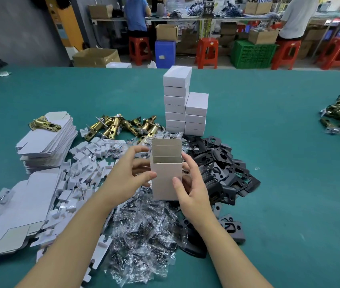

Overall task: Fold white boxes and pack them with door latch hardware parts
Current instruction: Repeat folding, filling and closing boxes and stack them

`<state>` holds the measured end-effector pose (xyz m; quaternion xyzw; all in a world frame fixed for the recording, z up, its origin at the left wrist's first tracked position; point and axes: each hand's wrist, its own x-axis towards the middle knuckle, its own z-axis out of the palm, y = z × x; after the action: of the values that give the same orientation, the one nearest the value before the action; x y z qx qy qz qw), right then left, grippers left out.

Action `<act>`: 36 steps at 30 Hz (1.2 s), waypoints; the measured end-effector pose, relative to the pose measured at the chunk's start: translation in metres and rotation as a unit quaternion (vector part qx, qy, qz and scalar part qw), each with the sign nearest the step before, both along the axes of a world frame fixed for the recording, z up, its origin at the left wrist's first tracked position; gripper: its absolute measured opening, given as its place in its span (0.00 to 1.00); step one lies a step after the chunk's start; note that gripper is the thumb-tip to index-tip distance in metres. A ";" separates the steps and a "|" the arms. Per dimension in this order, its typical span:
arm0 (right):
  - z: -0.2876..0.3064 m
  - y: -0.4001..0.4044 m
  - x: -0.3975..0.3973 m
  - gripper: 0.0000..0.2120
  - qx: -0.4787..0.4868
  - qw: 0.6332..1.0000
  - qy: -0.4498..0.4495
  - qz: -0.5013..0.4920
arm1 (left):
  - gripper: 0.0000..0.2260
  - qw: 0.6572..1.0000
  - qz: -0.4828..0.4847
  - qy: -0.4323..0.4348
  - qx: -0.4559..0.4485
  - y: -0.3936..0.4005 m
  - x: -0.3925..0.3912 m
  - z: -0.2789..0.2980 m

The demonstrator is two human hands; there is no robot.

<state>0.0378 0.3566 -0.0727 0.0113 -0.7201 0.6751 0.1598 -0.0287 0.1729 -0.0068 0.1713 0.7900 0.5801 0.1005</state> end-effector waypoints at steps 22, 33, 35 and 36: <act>0.001 0.004 0.002 0.17 0.050 0.999 0.001 -0.022 | 0.11 0.992 0.030 -0.090 0.079 0.023 -0.008 0.009; 0.005 0.004 0.001 0.17 0.017 0.999 0.001 -0.047 | 0.11 0.996 -0.013 -0.053 0.075 0.020 -0.004 0.009; 0.008 0.003 0.002 0.17 0.002 0.999 -0.006 -0.053 | 0.10 0.997 -0.027 -0.041 0.064 0.017 0.000 0.009; 0.008 0.003 0.002 0.17 -0.011 0.998 -0.011 -0.054 | 0.08 0.997 -0.034 -0.035 0.067 0.016 0.002 0.010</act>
<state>0.0395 0.3598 -0.0646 -0.0365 -0.7137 0.6737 0.1883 -0.0270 0.1885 0.0029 0.1837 0.7392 0.6334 0.1362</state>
